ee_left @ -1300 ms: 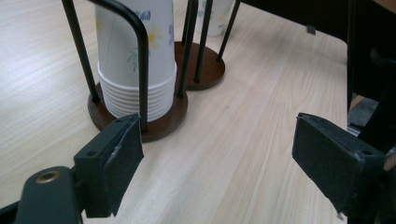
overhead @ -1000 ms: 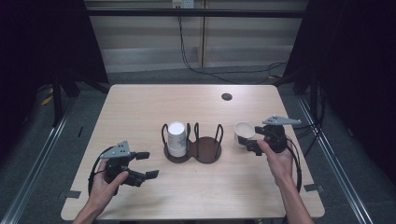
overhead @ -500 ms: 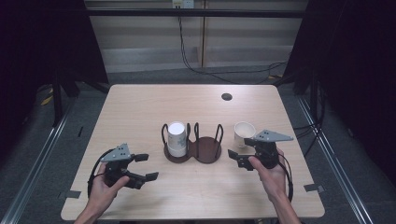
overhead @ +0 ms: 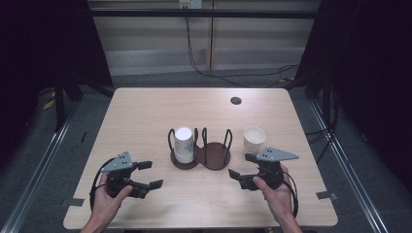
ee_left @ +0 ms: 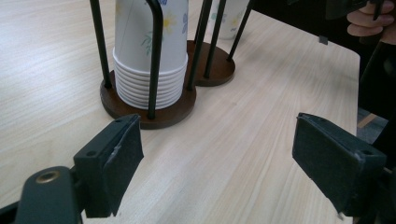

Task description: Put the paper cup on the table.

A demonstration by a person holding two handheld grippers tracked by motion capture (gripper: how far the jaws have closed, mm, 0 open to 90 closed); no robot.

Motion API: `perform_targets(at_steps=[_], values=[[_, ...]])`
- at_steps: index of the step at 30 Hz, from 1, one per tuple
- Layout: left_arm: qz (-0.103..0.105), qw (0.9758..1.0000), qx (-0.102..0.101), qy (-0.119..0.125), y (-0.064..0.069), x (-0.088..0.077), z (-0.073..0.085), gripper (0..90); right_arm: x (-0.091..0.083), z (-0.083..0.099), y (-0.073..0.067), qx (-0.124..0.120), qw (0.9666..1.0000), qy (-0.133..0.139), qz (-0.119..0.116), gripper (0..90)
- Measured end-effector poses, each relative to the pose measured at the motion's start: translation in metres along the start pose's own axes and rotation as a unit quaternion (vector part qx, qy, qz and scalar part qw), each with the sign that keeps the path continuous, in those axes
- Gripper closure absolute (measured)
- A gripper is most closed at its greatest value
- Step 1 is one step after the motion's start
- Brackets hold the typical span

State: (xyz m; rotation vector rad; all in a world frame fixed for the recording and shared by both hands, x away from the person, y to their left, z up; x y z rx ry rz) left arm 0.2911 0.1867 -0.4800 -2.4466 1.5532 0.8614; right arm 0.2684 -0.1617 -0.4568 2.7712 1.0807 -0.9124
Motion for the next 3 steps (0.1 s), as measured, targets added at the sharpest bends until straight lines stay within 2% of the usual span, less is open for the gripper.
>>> perform_targets(at_steps=[3], values=[[0.001, 1.0000, 0.002, -0.009, 0.0020, 0.0031, 0.0024, 16.0, 0.0033, 0.0048, 0.0012, -0.005, 0.9999, -0.006, -0.011, 14.2]])
Point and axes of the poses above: each handheld gripper's, and its own axes: x roughly forward along the jaws, z roughly out of its underside, y roughly to its right, the point moved 5 cm from there along x, roughly forward along the jaws, and after that the axes turned 4 degrees about -y, right-handed, at the moved point
